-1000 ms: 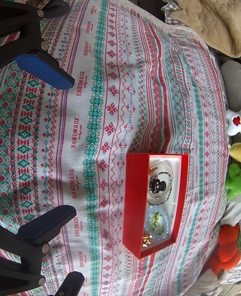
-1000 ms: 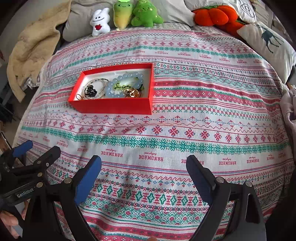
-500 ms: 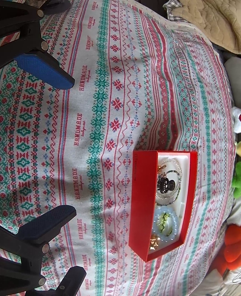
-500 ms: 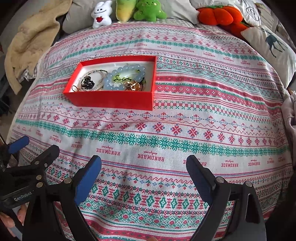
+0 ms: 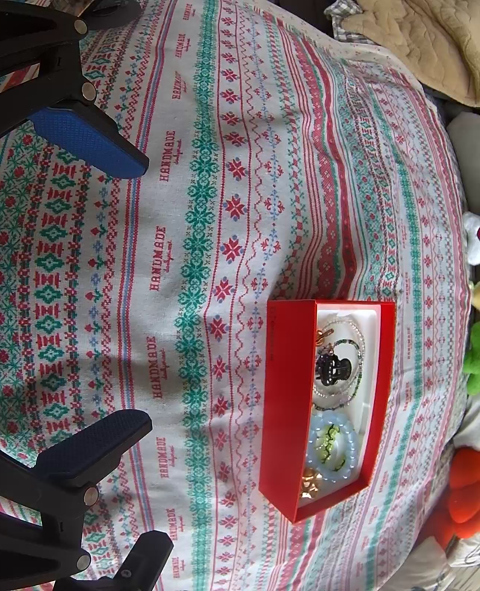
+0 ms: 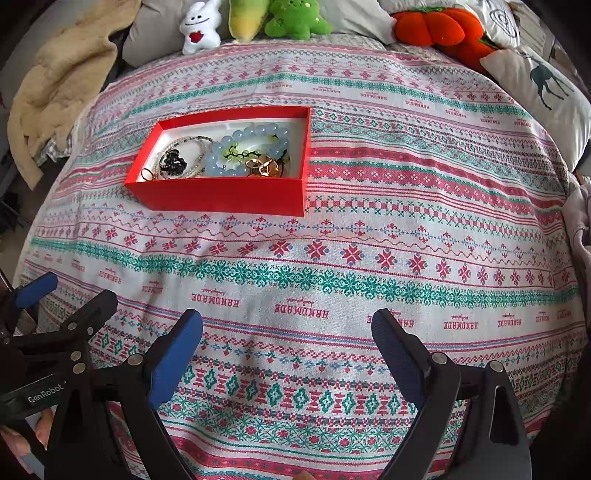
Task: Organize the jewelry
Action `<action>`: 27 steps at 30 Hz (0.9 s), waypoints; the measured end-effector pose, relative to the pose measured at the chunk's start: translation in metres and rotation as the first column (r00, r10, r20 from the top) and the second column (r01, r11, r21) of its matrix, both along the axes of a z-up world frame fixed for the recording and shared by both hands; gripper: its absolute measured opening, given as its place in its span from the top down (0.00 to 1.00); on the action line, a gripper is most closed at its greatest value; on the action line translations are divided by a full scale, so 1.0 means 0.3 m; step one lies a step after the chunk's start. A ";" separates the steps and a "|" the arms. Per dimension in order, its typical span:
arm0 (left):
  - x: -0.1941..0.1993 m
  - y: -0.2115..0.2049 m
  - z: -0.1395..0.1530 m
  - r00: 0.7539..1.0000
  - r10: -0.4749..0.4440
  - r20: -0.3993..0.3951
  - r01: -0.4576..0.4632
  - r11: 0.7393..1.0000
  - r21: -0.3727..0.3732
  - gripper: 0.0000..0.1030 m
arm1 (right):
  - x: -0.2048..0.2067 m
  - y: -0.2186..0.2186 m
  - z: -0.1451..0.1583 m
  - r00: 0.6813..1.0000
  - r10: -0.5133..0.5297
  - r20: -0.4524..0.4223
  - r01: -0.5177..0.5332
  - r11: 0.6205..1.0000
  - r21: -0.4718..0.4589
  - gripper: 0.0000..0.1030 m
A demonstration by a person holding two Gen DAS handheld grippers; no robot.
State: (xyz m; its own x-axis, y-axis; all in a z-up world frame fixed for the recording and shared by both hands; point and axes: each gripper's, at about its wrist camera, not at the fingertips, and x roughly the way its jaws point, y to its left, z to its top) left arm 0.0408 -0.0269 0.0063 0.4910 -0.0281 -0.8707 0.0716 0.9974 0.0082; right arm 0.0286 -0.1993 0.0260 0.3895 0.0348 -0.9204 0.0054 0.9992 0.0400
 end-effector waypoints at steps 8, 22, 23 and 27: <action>-0.003 0.003 -0.006 1.000 -0.004 -0.003 0.004 1.000 0.003 0.01 | -0.001 -0.001 -0.001 1.000 0.000 -0.002 0.000 1.000 0.000 0.08; -0.002 0.003 -0.007 1.000 -0.004 -0.003 0.004 1.000 0.004 0.01 | -0.002 0.002 -0.005 1.000 -0.001 -0.004 0.001 1.000 -0.001 0.08; -0.003 0.003 -0.007 1.000 -0.004 -0.003 0.004 1.000 0.004 0.01 | -0.003 0.002 -0.006 1.000 -0.001 -0.004 0.001 1.000 -0.002 0.08; -0.001 0.004 -0.006 1.000 -0.005 -0.003 0.005 1.000 0.004 0.01 | -0.002 0.002 -0.005 1.000 -0.001 -0.005 0.001 1.000 -0.001 0.08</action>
